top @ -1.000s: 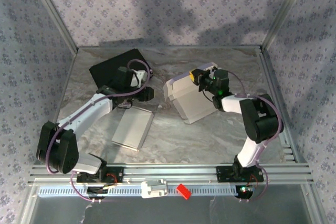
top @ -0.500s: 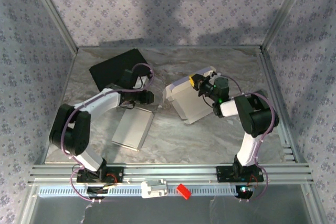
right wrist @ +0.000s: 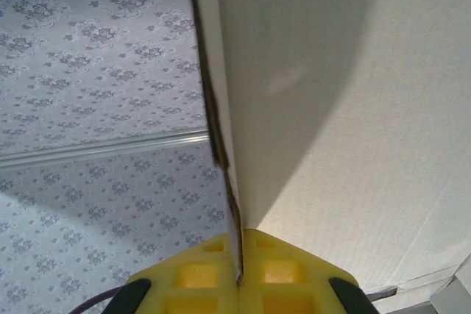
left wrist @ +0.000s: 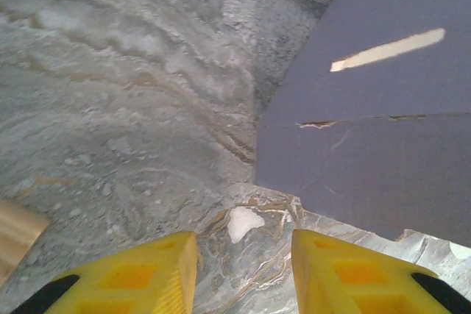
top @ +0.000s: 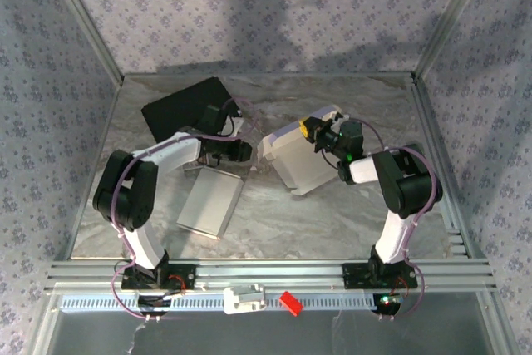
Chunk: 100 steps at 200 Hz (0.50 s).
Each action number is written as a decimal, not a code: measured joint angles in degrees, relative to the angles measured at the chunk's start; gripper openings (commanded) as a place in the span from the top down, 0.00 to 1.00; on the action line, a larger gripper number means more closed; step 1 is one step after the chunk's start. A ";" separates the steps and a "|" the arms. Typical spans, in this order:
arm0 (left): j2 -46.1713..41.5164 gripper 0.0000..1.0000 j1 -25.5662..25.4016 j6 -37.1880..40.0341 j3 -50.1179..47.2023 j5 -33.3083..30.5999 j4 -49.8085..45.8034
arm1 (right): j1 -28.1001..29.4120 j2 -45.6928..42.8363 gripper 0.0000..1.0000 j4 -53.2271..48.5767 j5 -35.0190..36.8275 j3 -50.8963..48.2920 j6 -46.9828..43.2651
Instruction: Fold the paper box
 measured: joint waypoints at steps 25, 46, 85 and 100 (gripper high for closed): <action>2.05 0.60 -1.11 2.95 1.46 0.44 0.52 | 0.00 -0.02 1.00 -0.72 -0.02 0.39 0.02; 2.64 0.60 -1.84 4.39 2.21 1.05 0.94 | 0.00 -0.02 1.00 -1.25 0.00 0.83 0.02; 2.73 0.59 -3.32 6.01 3.56 1.44 2.36 | 0.00 -0.02 1.00 -1.99 0.00 1.22 0.02; 2.73 0.59 -4.11 6.38 3.63 1.60 3.06 | 0.00 -0.02 1.00 -2.23 0.02 1.36 0.02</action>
